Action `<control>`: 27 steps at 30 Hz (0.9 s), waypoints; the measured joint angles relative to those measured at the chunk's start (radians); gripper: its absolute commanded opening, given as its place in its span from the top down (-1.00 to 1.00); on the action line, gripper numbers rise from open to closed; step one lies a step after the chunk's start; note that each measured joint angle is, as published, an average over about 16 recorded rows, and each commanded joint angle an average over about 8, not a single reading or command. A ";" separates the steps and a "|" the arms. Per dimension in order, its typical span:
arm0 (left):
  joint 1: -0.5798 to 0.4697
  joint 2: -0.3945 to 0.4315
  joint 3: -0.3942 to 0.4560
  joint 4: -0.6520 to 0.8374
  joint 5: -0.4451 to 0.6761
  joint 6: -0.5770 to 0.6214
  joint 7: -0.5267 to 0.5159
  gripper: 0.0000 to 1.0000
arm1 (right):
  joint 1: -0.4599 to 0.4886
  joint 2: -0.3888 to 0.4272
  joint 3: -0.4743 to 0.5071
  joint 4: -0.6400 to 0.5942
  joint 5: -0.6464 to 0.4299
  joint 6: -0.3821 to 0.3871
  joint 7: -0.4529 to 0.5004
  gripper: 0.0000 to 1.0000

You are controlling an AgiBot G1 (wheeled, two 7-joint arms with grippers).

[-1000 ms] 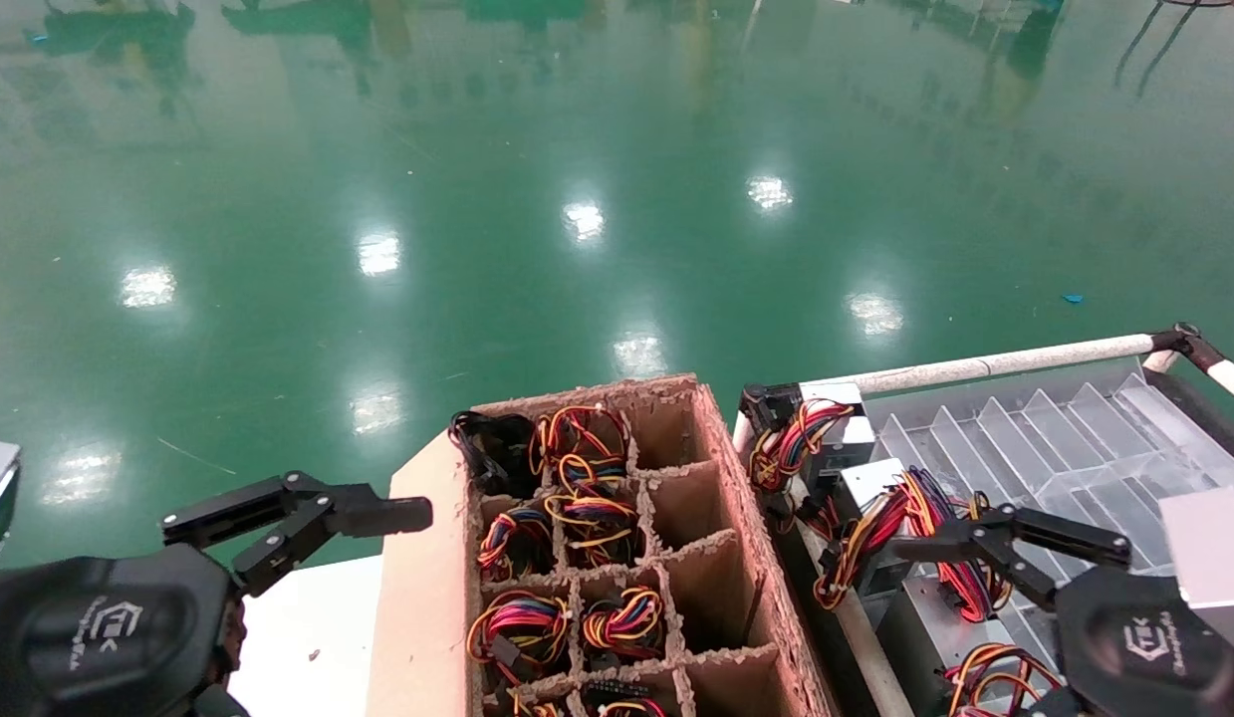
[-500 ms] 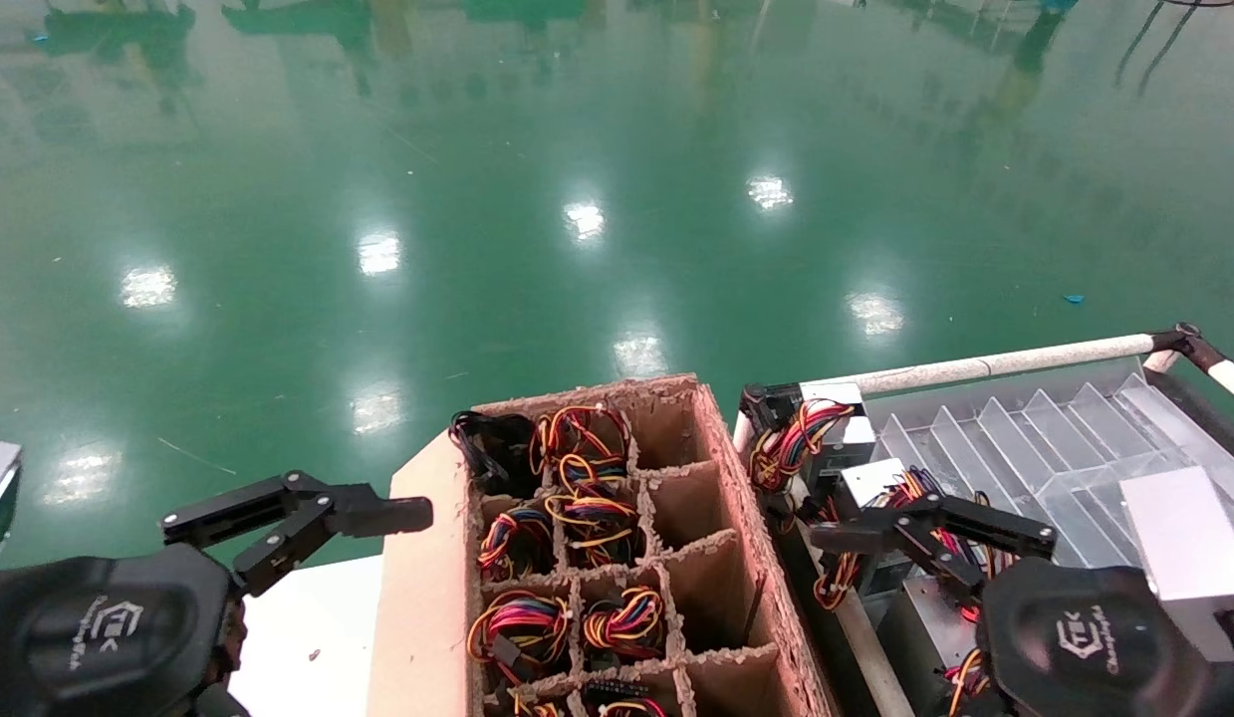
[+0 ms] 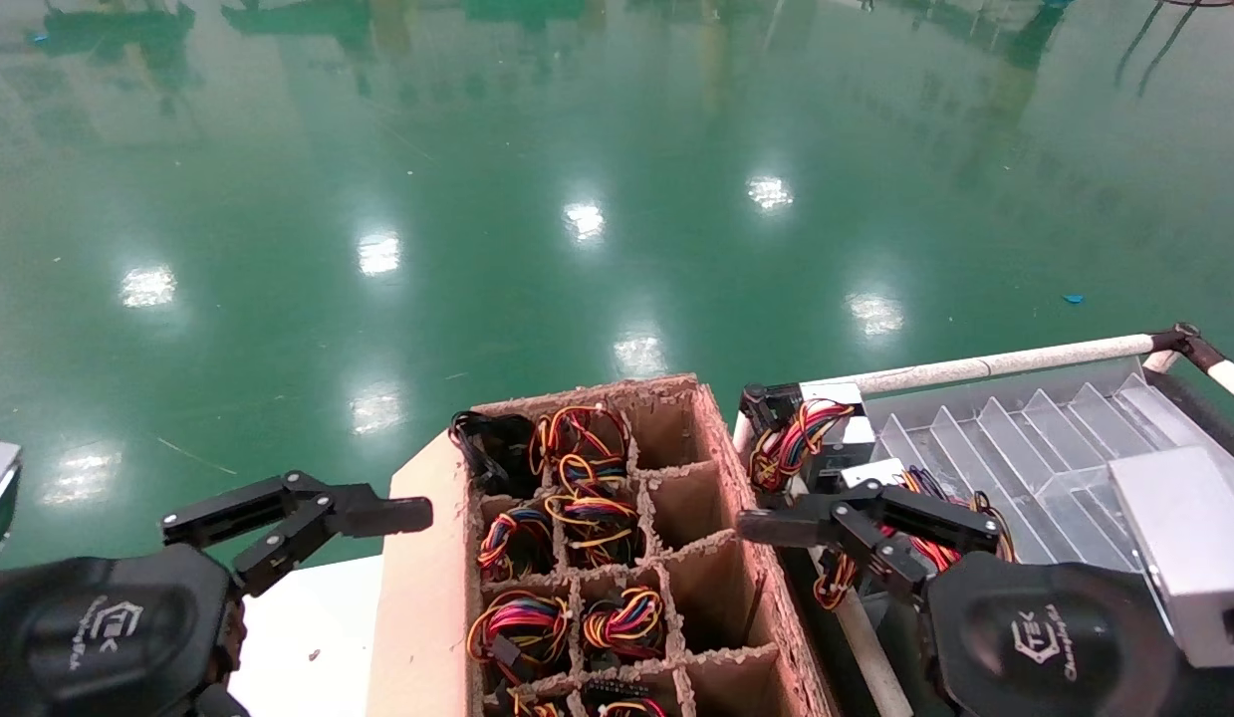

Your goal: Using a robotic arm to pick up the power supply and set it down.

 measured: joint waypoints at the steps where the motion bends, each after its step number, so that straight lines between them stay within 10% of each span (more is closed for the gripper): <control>1: 0.000 0.000 0.000 0.000 0.000 0.000 0.000 -1.00 | -0.002 -0.003 0.002 0.002 0.004 0.001 0.001 -1.00; 27: 0.000 0.000 0.000 0.000 0.000 0.000 0.000 -1.00 | -0.013 -0.022 0.011 0.013 0.024 0.004 0.009 -1.00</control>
